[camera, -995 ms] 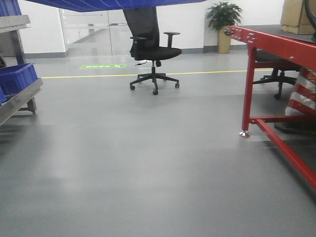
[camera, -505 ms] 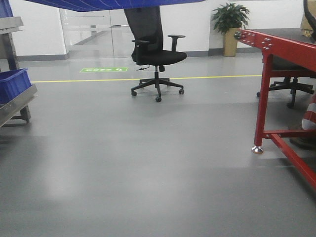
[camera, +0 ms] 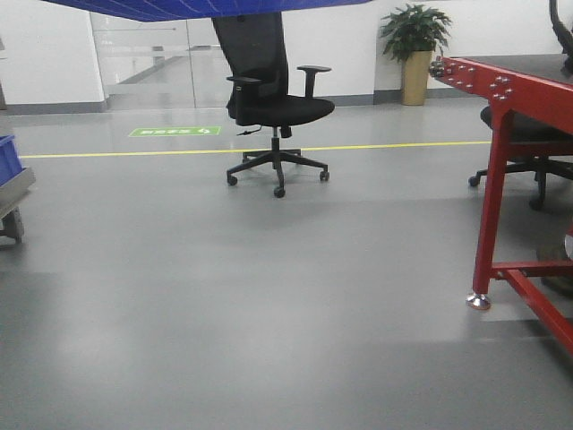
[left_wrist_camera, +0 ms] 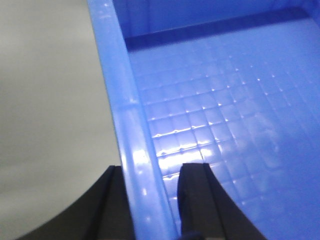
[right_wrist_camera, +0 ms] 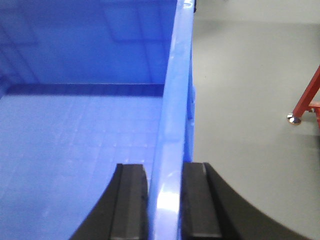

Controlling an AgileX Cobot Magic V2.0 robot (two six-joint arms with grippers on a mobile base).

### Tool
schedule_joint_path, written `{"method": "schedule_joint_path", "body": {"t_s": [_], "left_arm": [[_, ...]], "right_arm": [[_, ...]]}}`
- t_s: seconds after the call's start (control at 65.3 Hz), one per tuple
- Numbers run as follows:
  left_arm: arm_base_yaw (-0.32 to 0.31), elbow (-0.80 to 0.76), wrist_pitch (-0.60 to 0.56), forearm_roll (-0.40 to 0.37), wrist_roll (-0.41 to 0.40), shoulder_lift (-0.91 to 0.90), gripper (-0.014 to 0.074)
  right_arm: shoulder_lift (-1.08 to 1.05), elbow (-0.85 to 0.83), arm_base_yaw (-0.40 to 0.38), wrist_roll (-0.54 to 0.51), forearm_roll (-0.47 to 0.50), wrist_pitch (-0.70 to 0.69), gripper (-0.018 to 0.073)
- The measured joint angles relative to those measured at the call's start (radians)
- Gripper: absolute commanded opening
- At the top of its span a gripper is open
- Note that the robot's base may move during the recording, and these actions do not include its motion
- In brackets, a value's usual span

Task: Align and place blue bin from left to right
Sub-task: 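Drive across the floor past the black chair carrying the bin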

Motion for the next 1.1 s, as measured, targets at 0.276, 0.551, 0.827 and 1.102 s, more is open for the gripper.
{"method": "schedule_joint_path", "body": {"t_s": [0.276, 0.551, 0.827, 1.102], "left_arm": [[0.0, 0.0, 0.0, 0.002, 0.0, 0.0, -0.0111], [0.0, 0.0, 0.0, 0.003, 0.0, 0.0, -0.0111], [0.0, 0.0, 0.0, 0.004, 0.0, 0.0, -0.0111], [0.0, 0.0, 0.0, 0.006, 0.0, 0.0, -0.0111]], "right_arm": [[0.0, 0.0, 0.0, 0.0, 0.002, 0.0, -0.0151], [0.0, 0.0, 0.0, 0.0, 0.004, 0.0, -0.0151], [0.002, 0.0, 0.0, 0.0, 0.006, 0.0, -0.0151], [0.002, 0.0, 0.0, 0.0, 0.006, 0.0, -0.0151]]}}
